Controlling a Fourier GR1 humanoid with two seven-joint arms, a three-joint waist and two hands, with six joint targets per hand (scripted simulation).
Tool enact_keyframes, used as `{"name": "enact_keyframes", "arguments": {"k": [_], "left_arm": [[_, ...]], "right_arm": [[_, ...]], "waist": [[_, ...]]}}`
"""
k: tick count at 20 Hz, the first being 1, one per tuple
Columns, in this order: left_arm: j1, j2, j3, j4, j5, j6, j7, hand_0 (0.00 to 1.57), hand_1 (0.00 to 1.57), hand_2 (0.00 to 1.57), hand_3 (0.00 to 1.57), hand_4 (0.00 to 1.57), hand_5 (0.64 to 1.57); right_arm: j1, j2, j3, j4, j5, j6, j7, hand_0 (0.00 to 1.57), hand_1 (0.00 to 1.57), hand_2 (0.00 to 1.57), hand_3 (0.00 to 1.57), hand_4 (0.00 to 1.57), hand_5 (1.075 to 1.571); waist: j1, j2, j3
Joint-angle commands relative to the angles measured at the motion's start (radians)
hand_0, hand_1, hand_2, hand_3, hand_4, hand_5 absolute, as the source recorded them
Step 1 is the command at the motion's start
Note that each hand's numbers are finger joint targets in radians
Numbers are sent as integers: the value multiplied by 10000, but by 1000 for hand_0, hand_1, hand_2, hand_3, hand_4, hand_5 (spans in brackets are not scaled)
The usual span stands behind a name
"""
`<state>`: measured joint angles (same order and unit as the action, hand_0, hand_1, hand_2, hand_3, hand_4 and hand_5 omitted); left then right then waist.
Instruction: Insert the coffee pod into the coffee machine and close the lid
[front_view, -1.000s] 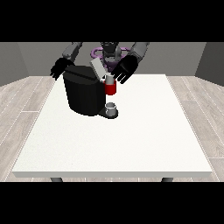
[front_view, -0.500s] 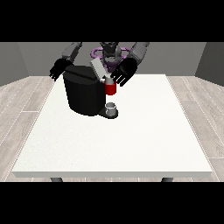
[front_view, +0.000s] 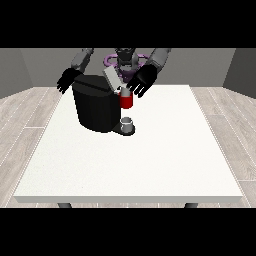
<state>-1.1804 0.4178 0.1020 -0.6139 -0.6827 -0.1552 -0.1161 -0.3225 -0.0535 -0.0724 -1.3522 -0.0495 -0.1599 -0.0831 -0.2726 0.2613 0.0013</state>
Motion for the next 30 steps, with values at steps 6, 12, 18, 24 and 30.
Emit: {"name": "enact_keyframes", "arguments": {"k": [6, 12, 18, 24, 30], "left_arm": [[-414, 470, 220, -15, -124, 247, -236, 1064, 1064, 1117, 952, 360, 1571], [251, 213, -448, 229, -555, -396, -734, 0, 0, 0, 0, 0, 1571], [283, -58, -582, -57, -799, -381, -241, 0, 0, 0, 0, 0, 1571], [337, 73, -429, -61, -767, -534, -357, 0, 0, 0, 0, 0, 1571], [803, -503, -604, -499, -813, -555, -271, 0, 0, 0, 0, 0, 1571]], "right_arm": [[-577, -332, -263, -31, -227, 287, -127, 0, 0, 0, 0, 459, 1571], [179, 508, 480, -329, 243, -371, 68, 0, 0, 0, 0, 419, 1571], [132, -63, -114, 467, 128, -148, -260, 0, 0, 0, 0, 338, 1571], [182, -107, -73, 208, 46, -59, 2, 0, 0, 0, 0, 416, 1571], [787, 270, -173, 769, -55, -191, -776, 0, 0, 0, 0, 383, 1571]], "waist": [[-178, 674, -9], [-164, 45, -11], [221, -180, -9], [283, -619, -10], [791, -1131, -7]]}}
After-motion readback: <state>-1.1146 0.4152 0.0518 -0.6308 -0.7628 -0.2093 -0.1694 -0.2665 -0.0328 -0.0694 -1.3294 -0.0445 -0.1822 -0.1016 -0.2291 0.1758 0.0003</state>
